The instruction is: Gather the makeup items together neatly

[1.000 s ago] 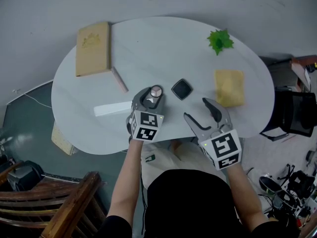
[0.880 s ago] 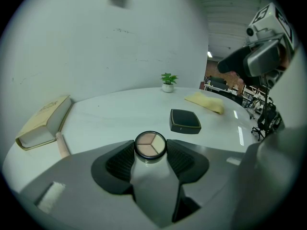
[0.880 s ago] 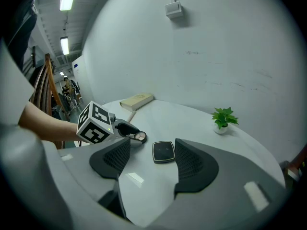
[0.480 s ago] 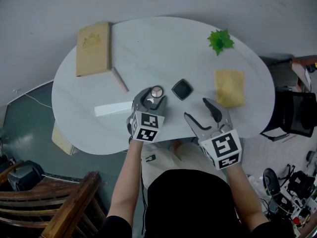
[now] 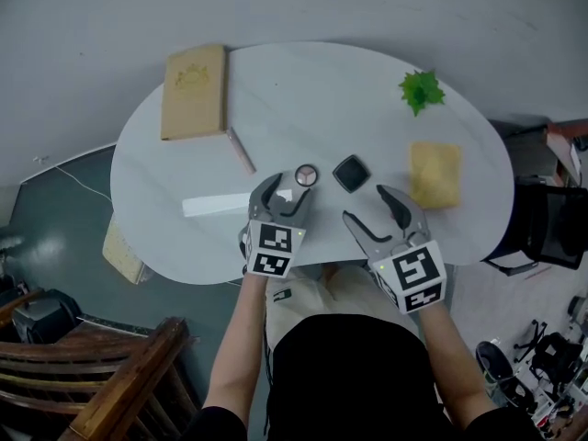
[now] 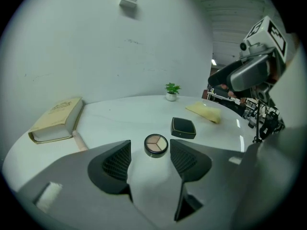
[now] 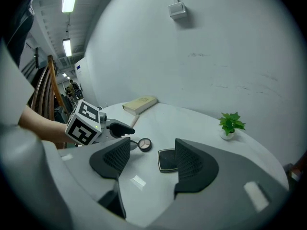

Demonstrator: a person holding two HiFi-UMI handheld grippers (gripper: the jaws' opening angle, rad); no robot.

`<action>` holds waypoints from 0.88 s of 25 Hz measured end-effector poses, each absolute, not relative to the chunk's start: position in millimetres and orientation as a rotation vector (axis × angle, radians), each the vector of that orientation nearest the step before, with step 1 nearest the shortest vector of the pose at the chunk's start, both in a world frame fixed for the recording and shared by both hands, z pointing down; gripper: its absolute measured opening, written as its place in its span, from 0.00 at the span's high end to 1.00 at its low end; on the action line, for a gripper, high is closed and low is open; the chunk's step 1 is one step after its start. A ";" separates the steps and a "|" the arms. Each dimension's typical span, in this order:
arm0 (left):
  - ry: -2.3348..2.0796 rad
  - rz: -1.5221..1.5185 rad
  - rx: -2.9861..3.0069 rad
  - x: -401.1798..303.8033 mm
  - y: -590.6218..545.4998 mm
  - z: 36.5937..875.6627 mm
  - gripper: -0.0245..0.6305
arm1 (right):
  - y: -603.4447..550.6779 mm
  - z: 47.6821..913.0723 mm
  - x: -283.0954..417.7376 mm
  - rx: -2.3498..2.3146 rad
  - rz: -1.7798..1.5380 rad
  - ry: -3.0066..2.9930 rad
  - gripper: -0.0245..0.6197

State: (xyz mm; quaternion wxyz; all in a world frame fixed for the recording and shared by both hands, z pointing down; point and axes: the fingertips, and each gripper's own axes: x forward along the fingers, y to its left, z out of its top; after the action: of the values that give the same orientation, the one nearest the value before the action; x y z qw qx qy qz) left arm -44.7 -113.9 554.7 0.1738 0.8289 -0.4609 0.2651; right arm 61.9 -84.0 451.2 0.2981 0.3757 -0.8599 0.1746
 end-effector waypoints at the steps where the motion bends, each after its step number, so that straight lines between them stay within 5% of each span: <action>1: -1.316 0.746 2.342 -50.2 -112.0 549.3 0.57 | -85.5 449.6 55.9 0.991 0.460 -2.293 0.50; 22: -1.489 0.597 2.248 -196.6 -89.6 479.9 0.59 | -120.6 468.3 -101.7 0.828 0.442 -2.295 0.58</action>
State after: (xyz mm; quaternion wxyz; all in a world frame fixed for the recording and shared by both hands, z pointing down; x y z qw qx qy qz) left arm -196.6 -89.6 479.9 0.1887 0.7993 -0.5296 0.2124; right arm -101.7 -120.6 468.3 0.3248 0.3159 -0.8754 0.1685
